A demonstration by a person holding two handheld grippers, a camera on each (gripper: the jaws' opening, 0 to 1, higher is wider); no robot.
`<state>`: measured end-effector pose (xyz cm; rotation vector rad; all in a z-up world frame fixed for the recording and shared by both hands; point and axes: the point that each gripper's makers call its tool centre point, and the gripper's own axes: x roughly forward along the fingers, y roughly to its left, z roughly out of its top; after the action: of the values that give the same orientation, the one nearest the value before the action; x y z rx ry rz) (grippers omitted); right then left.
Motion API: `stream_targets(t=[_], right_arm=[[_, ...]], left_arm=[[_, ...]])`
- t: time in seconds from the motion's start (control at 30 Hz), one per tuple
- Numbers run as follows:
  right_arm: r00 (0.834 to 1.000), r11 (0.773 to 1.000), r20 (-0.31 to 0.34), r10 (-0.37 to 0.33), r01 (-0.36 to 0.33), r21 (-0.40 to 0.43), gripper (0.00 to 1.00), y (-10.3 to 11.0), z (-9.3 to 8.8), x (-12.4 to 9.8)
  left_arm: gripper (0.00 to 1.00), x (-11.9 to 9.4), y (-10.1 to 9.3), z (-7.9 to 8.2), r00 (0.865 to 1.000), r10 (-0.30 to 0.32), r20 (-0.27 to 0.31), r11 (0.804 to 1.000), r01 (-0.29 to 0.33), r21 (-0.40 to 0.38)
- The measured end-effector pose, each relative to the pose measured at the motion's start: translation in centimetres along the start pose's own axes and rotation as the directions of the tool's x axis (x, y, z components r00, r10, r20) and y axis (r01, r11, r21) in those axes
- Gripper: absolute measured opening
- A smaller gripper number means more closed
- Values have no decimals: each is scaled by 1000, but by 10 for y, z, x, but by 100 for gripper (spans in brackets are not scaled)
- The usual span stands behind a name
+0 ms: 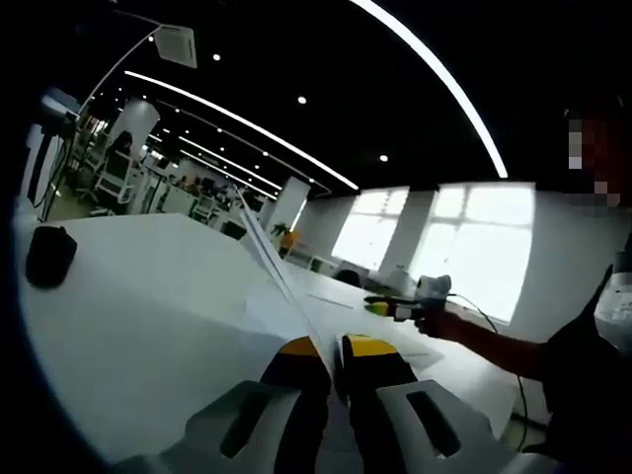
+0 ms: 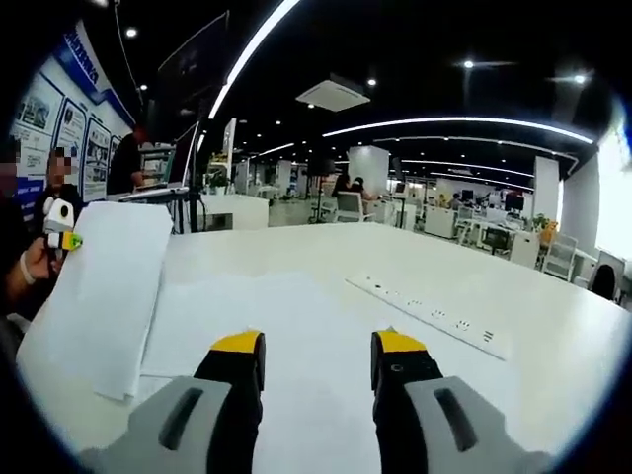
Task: Organize the stack of printing papers by aligning and flattening the scattered papers on the table
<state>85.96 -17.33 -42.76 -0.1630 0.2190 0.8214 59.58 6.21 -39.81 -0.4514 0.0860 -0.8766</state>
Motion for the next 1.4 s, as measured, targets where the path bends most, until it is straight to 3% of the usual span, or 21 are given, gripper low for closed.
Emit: stream_targets(t=[1.4], right_arm=[[998, 1000, -62, 3, -2, 18, 33, -10, -16, 41]], left_arm=[[9, -3, 0, -2, 1000, 2, -5, 1000, -2, 7]])
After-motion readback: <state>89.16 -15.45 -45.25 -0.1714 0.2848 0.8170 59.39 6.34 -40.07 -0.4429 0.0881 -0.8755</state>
